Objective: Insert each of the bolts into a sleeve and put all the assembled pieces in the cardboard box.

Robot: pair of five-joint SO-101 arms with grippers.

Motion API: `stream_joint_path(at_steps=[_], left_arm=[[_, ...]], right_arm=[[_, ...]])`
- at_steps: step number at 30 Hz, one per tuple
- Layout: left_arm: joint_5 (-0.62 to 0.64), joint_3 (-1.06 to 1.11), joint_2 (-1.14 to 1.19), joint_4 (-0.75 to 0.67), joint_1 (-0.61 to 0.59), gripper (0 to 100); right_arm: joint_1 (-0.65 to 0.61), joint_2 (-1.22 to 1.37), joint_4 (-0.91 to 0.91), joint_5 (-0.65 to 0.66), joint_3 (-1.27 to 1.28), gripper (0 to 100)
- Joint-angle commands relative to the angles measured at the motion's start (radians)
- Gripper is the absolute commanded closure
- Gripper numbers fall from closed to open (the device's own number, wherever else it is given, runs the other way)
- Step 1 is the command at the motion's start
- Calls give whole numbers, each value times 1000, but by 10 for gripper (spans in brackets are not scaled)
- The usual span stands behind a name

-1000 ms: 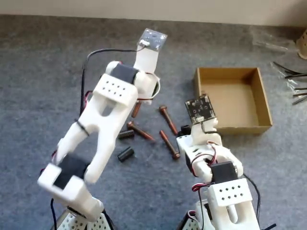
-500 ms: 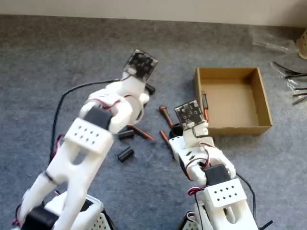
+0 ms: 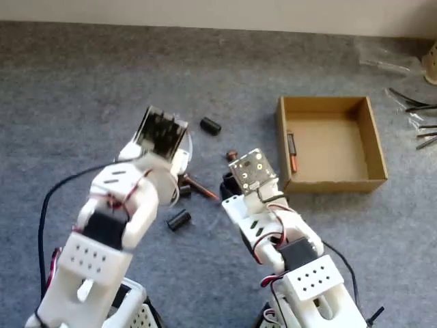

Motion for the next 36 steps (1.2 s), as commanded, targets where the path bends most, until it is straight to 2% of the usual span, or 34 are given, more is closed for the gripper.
stream_joint_path(at_steps=[1,7,11,15,24,30,36], left_arm=[[-8,70,-168,-89,-21,995],[3,88,-300,-103,-64,994],[175,90,-332,-103,-157,994],[361,94,-363,-100,-220,994],[539,125,-463,-100,-217,994],[585,214,-556,-104,-67,994],[460,242,-656,-104,96,994]], right_arm=[[-13,-16,-31,-3,-15,994],[-77,-16,-76,-15,-15,994],[-110,-15,-189,-97,-4,994],[-110,-18,-222,-109,13,994],[-111,-16,-427,-110,85,994],[-113,-18,-476,-110,119,994],[-131,-18,-503,-106,117,994]])
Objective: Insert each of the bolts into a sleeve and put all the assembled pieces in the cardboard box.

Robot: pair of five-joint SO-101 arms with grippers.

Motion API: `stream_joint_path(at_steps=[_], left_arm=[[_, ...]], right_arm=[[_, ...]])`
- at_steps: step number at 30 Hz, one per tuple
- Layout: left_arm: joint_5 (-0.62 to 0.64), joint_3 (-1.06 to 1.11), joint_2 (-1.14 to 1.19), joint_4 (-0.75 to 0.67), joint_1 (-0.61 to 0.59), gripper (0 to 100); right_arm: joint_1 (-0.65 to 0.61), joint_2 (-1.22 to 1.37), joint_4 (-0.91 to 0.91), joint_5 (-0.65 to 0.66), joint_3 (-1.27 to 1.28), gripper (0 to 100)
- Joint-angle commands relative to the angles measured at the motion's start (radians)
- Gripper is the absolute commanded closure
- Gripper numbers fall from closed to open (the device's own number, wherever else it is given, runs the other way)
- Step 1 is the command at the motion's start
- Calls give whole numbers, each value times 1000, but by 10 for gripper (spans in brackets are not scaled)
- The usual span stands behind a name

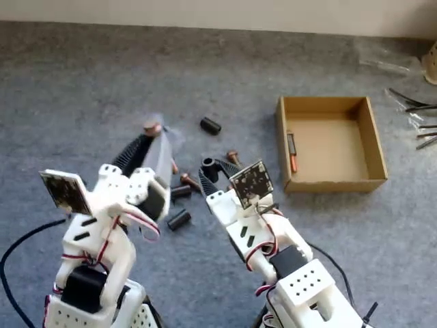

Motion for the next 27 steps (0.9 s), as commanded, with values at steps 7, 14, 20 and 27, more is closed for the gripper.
stream_joint_path(at_steps=[7,14,20,27], left_arm=[[-166,-7,-64,-44,134,994],[-166,18,-73,-43,134,994],[-161,15,-73,-43,134,994],[-160,7,-73,-48,134,994]], right_arm=[[-96,-19,-28,40,-15,994],[-91,-21,-28,80,-15,994],[-82,-137,-27,75,33,994],[-77,-495,153,77,165,994]])
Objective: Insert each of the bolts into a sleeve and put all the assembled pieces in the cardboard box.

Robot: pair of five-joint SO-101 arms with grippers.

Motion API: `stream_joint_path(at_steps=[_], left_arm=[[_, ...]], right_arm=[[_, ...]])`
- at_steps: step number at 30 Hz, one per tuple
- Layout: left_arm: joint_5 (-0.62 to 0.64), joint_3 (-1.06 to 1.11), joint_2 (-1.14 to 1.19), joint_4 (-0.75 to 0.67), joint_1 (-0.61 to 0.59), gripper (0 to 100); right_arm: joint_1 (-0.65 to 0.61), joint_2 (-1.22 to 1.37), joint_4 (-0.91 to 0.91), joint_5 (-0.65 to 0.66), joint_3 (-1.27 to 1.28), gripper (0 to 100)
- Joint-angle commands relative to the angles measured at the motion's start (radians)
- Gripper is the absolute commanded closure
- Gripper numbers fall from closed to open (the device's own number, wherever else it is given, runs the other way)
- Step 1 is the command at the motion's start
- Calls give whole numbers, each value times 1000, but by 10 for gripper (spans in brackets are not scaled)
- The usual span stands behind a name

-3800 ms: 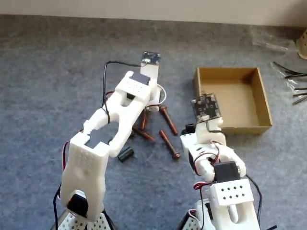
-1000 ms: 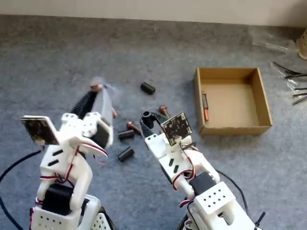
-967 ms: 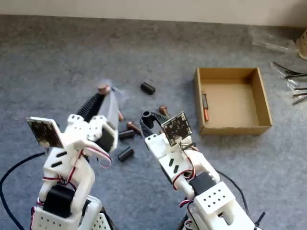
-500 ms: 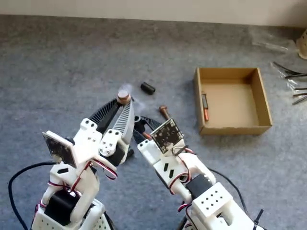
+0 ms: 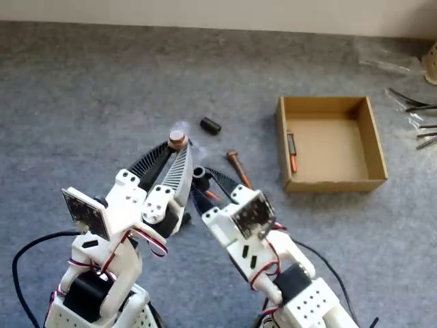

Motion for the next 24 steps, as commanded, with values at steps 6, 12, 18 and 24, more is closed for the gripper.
stream_joint_path(at_steps=[6,12,18,24], left_arm=[[-25,-39,-12,-29,24,994],[-23,-31,-4,-68,24,994],[-21,-31,-8,-66,28,994],[-21,-31,-12,-64,58,994]], right_arm=[[5,-214,168,8,-4,994],[-81,-220,239,15,-33,994],[-85,-222,254,15,-51,994],[-84,-223,257,17,-101,994]])
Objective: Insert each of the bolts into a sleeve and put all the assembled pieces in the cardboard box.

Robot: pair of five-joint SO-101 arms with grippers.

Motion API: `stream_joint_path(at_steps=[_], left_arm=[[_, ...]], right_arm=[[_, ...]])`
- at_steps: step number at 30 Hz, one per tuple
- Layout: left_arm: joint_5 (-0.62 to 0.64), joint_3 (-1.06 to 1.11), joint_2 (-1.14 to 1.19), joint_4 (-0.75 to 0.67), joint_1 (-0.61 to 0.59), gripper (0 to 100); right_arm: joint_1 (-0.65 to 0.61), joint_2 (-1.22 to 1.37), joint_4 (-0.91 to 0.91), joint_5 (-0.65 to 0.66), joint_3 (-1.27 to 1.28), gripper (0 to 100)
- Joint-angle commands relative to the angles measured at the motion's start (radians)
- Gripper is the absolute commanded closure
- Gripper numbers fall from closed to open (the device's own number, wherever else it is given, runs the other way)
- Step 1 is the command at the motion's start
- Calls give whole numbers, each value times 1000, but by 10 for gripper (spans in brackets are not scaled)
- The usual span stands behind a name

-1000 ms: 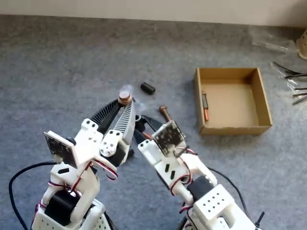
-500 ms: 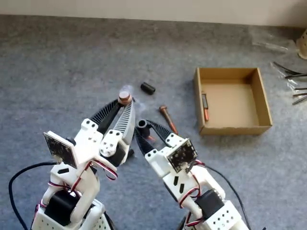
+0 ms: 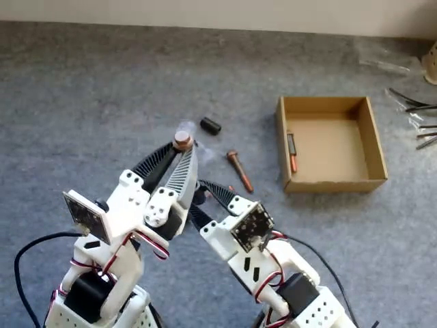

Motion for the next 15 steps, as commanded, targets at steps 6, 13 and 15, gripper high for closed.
stream_joint_path(at_steps=[6,13,15], left_arm=[[-21,-33,-12,-9,16,994],[-21,-31,-12,-9,16,994],[-21,-30,-12,-9,16,994]], right_arm=[[-5,-16,2,14,-74,994],[-5,-16,2,14,-74,994],[-7,-16,2,14,-82,994]])
